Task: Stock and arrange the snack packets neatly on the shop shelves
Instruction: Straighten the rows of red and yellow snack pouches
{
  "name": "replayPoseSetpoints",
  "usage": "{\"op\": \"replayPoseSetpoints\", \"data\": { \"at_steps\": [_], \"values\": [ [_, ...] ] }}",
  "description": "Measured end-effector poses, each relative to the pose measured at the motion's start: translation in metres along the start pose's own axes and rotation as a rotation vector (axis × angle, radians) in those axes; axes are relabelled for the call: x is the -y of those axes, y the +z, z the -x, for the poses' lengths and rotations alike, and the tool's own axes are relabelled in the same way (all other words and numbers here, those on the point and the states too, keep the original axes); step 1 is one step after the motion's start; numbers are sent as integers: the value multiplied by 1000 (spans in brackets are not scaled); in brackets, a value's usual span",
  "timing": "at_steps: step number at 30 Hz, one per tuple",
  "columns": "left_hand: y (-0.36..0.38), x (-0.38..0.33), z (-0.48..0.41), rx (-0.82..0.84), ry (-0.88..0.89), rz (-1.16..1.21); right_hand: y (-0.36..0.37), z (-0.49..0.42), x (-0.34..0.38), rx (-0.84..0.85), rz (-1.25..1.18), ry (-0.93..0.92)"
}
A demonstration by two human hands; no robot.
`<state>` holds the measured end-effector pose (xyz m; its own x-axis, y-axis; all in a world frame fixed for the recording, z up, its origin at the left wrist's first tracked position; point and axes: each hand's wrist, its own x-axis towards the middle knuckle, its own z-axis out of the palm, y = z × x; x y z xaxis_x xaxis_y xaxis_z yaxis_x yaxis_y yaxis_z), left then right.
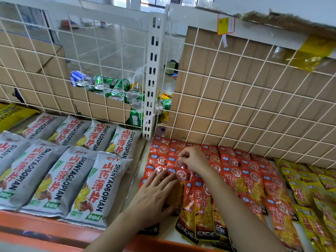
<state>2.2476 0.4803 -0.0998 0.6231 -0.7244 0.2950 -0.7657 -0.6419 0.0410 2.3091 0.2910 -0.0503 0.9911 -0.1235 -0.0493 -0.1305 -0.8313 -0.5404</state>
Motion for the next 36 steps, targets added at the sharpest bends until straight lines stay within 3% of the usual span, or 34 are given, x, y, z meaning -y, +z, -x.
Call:
{"op": "replayPoseSetpoints", "data": {
  "at_steps": [17, 23, 31, 36],
  "values": [
    [2, 0, 1, 10, -3, 53, 2, 1, -4, -6, -32, -11],
    [4, 0, 1, 17, -21, 84, -15, 27, -6, -138, 11, -65],
    [2, 1, 2, 10, -23, 98, -41, 104, -9, 60, 173, -27],
    [-5, -3, 0, -38, 13, 134, -20, 118, -2, 38, 318, -56]
  ]
}}
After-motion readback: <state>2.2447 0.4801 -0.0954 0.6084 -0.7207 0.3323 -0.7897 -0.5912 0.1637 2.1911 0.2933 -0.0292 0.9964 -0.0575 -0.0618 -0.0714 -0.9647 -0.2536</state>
